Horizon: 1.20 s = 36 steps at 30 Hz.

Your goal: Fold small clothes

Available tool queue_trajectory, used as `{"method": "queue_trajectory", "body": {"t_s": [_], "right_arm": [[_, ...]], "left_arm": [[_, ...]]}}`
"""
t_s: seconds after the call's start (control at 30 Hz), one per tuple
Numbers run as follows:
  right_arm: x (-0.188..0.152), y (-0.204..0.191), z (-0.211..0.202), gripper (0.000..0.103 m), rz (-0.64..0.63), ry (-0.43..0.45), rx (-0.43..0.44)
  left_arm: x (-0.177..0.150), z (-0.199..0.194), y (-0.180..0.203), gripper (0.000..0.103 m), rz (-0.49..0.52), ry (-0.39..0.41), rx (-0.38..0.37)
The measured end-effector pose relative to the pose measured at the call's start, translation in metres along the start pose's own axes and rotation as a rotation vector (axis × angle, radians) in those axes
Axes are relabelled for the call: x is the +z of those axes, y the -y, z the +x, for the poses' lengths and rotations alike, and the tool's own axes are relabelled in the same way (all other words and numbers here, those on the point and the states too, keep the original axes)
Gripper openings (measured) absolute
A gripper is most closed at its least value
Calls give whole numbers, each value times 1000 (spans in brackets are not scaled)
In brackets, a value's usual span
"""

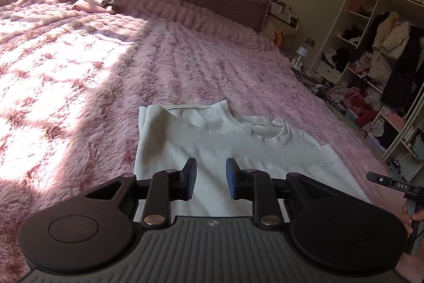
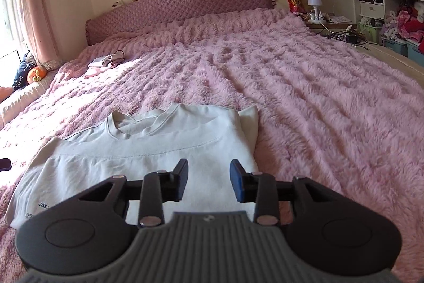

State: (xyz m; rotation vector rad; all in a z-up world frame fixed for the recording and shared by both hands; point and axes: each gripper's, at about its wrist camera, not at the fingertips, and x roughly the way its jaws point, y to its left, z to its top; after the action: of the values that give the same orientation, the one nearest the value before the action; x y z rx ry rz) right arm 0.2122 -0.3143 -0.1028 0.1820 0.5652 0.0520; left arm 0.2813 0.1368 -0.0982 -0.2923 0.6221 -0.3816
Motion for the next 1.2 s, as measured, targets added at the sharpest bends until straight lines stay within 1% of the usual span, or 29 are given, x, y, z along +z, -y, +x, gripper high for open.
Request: {"method": "queue_trajectory", "body": {"t_s": [0.07,0.17,0.27,0.3,0.37,0.4,0.47,0.6,0.7,0.73,0.77,0.8,0.83,0.87,0.93,0.97,1.03,1.07,1.1,1.13,1.2], "right_arm": [[12,-4,23,31,-9,-11,16],[26,-5,60,31,-15,-28,12],[33,0,91,33,0,-58,-4],[32,3,102,34,0,-66,-29],[29,9,114,33,2,-66,-74],[27,13,118,32,15,-70,-79],[21,18,124,28,31,-80,-81],[10,17,130,27,-19,-93,-95],[9,14,128,27,-28,-103,-104],[12,13,127,29,-28,-105,-113],[14,10,123,37,-27,-101,-125],[16,5,117,43,-24,-87,-136],[19,-2,107,50,-20,-60,-143],[21,-11,95,51,-22,-29,-129],[22,-33,75,52,-52,2,-80],[21,-45,67,54,-67,10,-61],[13,-79,45,56,-112,22,5],[6,-98,34,61,-142,22,44],[-1,-117,26,63,-175,19,74],[-8,-130,20,67,-198,18,95],[-30,-168,3,68,-252,12,170]], "left_arm": [[7,24,-7,29,-34,5,-14],[16,54,-18,29,-67,-6,2],[21,77,-35,29,-121,-32,19],[21,83,-40,29,-139,-38,33],[18,94,-53,29,-183,-59,54],[14,98,-61,28,-202,-73,62],[7,103,-70,28,-226,-75,46],[1,103,-75,25,-233,-73,37],[7,97,-73,25,-241,-76,37],[9,94,-71,25,-236,-73,37],[14,89,-67,26,-224,-73,33],[17,85,-65,29,-214,-71,34],[20,79,-63,30,-199,-66,29],[25,72,-61,32,-183,-62,23],[29,60,-60,36,-166,-54,21],[32,53,-60,38,-159,-57,22],[33,44,-65,39,-163,-64,19],[32,40,-68,39,-172,-73,15],[30,38,-71,39,-185,-78,12],[28,35,-74,39,-198,-85,7],[21,33,-80,42,-217,-105,4]]}}
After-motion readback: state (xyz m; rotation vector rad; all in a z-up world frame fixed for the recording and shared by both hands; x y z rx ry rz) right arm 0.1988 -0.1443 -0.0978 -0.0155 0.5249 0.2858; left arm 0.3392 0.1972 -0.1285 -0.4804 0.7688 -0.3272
